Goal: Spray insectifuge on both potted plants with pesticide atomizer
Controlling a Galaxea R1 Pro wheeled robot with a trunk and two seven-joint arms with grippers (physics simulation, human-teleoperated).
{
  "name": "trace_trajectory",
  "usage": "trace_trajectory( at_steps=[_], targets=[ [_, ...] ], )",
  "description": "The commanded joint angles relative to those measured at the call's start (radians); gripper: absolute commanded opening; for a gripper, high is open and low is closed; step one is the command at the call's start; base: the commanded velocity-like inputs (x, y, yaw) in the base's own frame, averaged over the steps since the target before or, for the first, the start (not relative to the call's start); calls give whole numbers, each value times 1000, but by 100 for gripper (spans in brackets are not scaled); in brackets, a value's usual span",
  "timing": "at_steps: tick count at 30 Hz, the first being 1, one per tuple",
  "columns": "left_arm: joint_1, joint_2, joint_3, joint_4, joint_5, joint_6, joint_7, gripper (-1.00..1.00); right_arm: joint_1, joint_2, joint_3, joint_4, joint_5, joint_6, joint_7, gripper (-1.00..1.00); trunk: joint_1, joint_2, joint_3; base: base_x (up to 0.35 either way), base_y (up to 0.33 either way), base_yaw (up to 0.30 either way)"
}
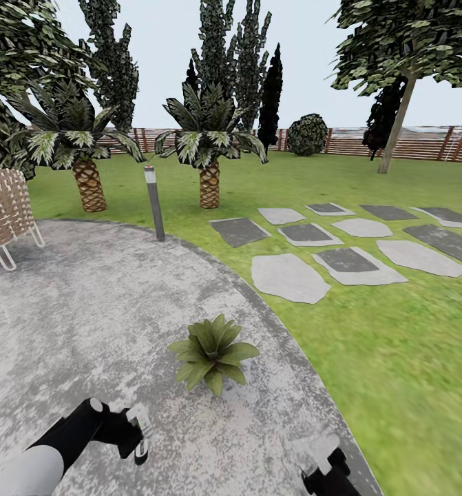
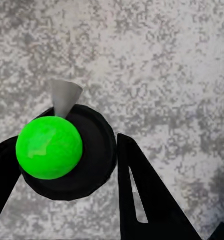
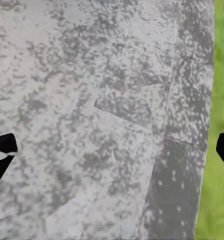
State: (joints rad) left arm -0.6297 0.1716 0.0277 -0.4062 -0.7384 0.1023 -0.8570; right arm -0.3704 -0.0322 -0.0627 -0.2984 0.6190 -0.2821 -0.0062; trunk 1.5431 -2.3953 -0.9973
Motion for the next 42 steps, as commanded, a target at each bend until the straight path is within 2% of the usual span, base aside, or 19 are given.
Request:
trace_trajectory(
  at_steps=[1, 4, 7, 9, 10, 11, 14, 19, 22, 26, 29, 31, 32, 35, 38, 42],
  targets=[
    [-3, -1, 3, -2, 1, 48, -11, -100, -1, 2, -89, 41, 10, -5, -35, 100, 0, 0, -1, 0, 0, 0],
    [-5, 4, 4, -2, 2, 109, -15, -100, -1, 2, -260, 74, 10, -5, -110, 100, 0, 0, -1, 0, 0, 0],
    [-7, 11, 17, -1, 3, 136, -19, -100, -1, -5, -408, 85, 12, -5, -186, 100, 0, 0, -1, 0, 0, 0],
    [-6, 14, 49, -1, 2, 141, -29, -100, 0, -7, -444, 88, 13, -5, -200, 100, 0, 0, -1, 0, 0, 0],
    [-4, 19, 73, 0, 2, 142, -36, -100, 0, -8, -453, 90, 14, -5, -203, 100, 0, 0, -1, 0, 0, 0],
    [0, 31, 122, 1, 2, 144, -47, -100, 1, -9, -463, 91, 14, -6, -204, 100, 0, 0, -1, 0, 0, 0],
    [3, 40, 169, 4, 2, 144, -53, -100, 2, -9, -468, 97, 16, -6, -205, 100, 0, 0, -1, 0, 0, 0],
    [5, 39, 185, 7, -1, 169, -53, -100, 2, -4, -469, 125, 16, -6, -211, 100, 0, 0, -1, 0, 0, 0],
    [1, 39, 188, 7, -1, 257, -53, -100, 2, 0, -470, 146, 17, -6, -211, 100, 0, 0, -1, 0, 0, 0],
    [-12, 33, 179, 0, -6, 389, -91, -100, 2, 0, -471, 188, 12, -8, -212, 100, 0, 0, -1, 0, 0, 0],
    [-23, 28, 168, -11, -18, 497, -184, -100, 2, -7, -475, 192, 11, -9, -213, 100, 0, 0, -1, 0, 0, 0],
    [-44, 29, 131, -31, -52, 549, -246, -100, 2, -10, -488, 192, 4, -10, -214, 100, 0, 0, -1, 0, 0, 0],
    [-55, 28, 102, -43, -78, 563, -266, -100, 2, -11, -503, 192, -11, -10, -215, 100, 0, 0, -1, 0, 0, 0],
    [-67, 25, 63, -63, -125, 578, -282, -100, 2, -12, -531, 193, -46, -9, -223, 100, 0, 0, -1, 0, 0, 0],
    [-70, 24, 50, -74, -173, 611, -286, -100, 2, -12, -538, 194, -59, -11, -225, 100, 0, 0, -1, 34, 0, 0],
    [-72, 19, 48, -96, -196, 626, -287, -100, 2, -11, -540, 194, -61, -12, -222, 100, 0, 0, -1, 248, 0, 0]
  ],
)
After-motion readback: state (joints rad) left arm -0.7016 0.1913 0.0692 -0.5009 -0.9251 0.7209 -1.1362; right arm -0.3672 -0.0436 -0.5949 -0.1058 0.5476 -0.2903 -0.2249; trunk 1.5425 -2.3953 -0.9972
